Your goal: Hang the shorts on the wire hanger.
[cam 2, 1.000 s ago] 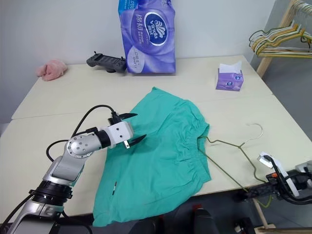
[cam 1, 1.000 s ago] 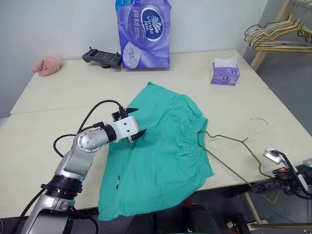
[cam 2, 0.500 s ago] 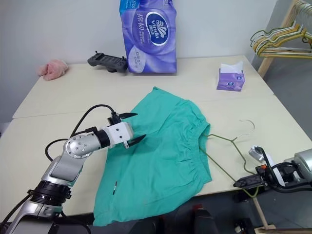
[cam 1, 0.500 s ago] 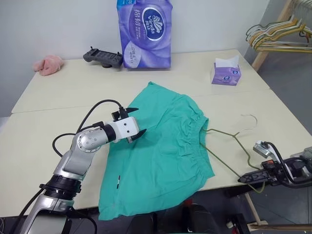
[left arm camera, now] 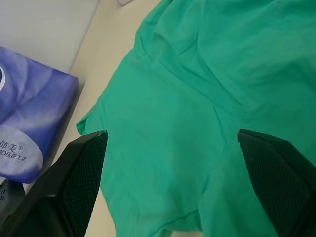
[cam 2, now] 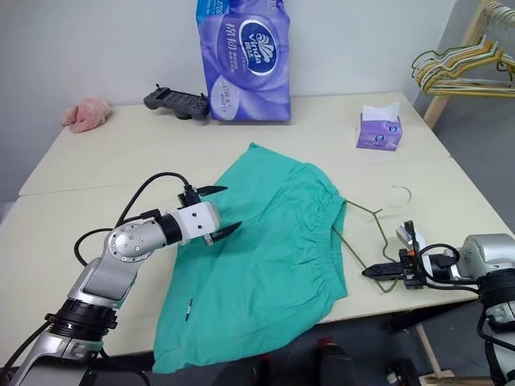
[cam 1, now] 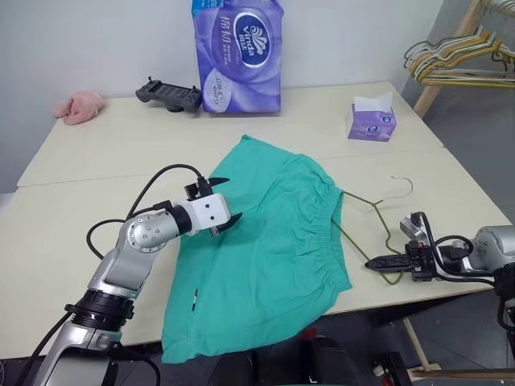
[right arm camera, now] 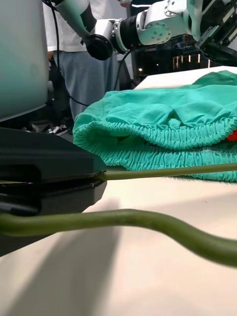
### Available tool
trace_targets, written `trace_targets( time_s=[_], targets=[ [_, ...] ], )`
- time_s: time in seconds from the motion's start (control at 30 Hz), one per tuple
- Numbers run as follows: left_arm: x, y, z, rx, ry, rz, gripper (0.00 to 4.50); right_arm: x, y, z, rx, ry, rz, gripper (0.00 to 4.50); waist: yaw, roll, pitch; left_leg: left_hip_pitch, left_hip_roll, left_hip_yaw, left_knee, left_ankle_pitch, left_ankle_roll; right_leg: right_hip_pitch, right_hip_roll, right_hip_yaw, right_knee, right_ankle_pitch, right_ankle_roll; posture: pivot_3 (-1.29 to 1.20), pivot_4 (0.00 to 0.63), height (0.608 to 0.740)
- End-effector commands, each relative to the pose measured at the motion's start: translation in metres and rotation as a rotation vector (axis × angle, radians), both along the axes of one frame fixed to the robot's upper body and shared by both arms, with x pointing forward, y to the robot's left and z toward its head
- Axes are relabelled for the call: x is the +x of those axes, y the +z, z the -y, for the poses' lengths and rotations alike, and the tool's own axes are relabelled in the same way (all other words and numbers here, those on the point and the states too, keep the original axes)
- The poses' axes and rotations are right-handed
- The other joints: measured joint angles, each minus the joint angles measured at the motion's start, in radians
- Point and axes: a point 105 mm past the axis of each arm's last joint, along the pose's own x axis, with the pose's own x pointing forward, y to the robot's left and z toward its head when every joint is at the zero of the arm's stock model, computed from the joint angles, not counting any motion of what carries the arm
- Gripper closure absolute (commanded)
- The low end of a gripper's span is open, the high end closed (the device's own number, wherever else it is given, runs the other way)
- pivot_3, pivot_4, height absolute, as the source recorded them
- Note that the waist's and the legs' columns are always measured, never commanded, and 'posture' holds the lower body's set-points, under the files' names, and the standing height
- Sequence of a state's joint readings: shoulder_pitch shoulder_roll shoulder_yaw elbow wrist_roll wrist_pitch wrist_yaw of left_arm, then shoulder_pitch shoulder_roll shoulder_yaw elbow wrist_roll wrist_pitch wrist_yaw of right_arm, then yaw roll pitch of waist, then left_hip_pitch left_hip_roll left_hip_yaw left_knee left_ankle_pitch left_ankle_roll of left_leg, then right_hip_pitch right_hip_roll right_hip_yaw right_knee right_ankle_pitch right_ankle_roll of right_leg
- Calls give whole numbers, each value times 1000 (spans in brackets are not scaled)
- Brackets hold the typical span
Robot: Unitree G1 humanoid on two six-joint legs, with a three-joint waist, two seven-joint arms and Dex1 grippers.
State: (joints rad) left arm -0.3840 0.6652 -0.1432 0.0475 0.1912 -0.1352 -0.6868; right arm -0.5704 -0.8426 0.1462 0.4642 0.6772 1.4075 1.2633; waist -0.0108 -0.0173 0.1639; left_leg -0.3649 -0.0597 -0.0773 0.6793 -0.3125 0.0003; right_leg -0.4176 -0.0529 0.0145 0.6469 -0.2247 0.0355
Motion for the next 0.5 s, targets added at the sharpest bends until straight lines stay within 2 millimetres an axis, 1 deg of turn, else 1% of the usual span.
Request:
trace_targets(
  time_s=[0.03,0.23,0.37,0.43,0.5],
  targets=[
    [1,14,1,0,-11,53,32,13,8,-14,39,11,56,4500,-5,0,0,0,0,0,0,0,0,0,0,0,0,0,0,-14,151,740],
    [5,17,-1,2,-8,59,32,14,14,-27,63,61,82,4500,-10,0,0,-1,0,0,-1,0,0,-1,0,0,0,0,0,-13,152,740],
    [5,17,1,0,-9,61,32,5,15,-38,74,131,77,4500,-12,0,0,-2,0,0,-1,0,0,-2,0,0,0,0,0,-12,146,740],
    [5,17,1,-1,-9,62,32,4,13,-40,64,136,81,4500,-12,0,0,-2,0,0,-1,0,0,-2,0,0,0,0,0,-12,146,740],
    [4,17,1,-2,-8,61,32,7,12,-37,48,122,100,4500,-12,0,0,-2,0,0,-1,0,0,-2,0,0,0,0,0,-13,147,740]
  ],
)
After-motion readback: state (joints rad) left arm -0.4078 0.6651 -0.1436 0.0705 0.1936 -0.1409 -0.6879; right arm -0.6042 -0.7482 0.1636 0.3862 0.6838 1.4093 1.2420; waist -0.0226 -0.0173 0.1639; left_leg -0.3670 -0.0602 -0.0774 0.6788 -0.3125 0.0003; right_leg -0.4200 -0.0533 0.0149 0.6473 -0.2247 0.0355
